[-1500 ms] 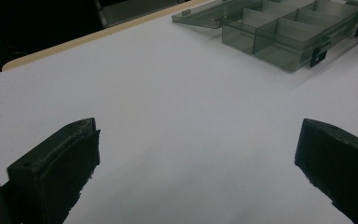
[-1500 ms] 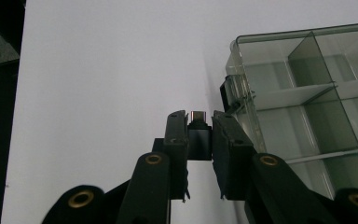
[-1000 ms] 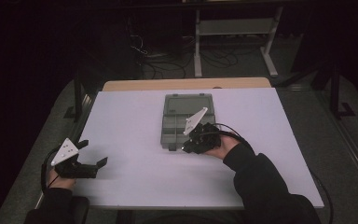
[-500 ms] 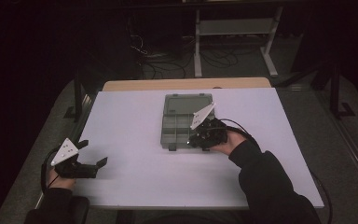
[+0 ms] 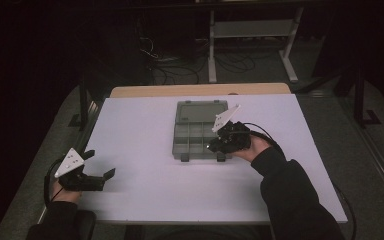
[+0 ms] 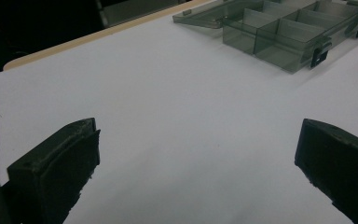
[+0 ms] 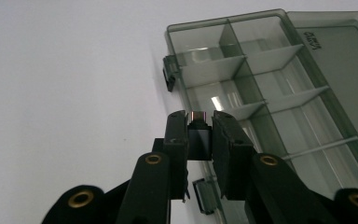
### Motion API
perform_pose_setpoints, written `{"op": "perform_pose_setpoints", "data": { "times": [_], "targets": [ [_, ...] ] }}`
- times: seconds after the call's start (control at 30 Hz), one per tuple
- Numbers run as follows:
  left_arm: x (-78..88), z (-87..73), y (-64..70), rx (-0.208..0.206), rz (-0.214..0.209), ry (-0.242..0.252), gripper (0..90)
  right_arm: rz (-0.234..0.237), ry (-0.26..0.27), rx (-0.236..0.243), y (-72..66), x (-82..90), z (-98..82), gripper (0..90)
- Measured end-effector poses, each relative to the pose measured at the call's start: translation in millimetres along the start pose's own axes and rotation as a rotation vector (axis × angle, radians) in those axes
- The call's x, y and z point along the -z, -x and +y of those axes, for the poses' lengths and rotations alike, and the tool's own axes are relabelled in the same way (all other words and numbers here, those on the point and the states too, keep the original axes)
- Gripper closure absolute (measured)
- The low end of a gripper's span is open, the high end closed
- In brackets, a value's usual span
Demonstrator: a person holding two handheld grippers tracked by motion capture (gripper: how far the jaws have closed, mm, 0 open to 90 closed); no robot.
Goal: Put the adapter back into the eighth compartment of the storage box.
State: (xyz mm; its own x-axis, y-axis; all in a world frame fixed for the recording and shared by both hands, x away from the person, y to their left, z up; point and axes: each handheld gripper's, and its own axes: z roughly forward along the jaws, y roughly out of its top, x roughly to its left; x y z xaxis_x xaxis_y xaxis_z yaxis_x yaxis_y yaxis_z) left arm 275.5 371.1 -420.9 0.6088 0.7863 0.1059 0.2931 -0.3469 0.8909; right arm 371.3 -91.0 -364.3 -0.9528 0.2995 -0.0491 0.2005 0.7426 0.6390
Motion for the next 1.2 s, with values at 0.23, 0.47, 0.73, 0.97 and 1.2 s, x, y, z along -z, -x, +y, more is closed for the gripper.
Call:
{"op": "perform_pose_setpoints", "data": {
  "times": [0.23, 0.47, 0.73, 0.97, 1.2],
  "targets": [
    [0.3, -0.1, -0.7, 0.001, 0.003, 0.0, 0.0, -0.026, 0.005, -0.028, 9.7, 7.7, -5.9, 75.2],
    [0.5, 0.0, -0.7, 0.001, 0.002, 0.0, 0.0, -0.042, 0.007, -0.05, 17.1, 11.1, -11.4, 75.3],
    [0.2, -0.1, -0.9, 0.002, 0.001, -0.001, 0.0, -0.057, 0.005, -0.074, 24.8, 14.7, -19.4, 75.3],
    [0.1, -0.1, -0.9, 0.002, 0.003, -0.002, 0.0, -0.053, -0.004, -0.085, 29.0, 11.0, -25.0, 75.2],
    [0.3, -0.1, -0.9, 0.001, 0.003, -0.002, 0.0, -0.051, -0.019, -0.092, 31.5, 4.3, -28.6, 75.2]
  ]
}}
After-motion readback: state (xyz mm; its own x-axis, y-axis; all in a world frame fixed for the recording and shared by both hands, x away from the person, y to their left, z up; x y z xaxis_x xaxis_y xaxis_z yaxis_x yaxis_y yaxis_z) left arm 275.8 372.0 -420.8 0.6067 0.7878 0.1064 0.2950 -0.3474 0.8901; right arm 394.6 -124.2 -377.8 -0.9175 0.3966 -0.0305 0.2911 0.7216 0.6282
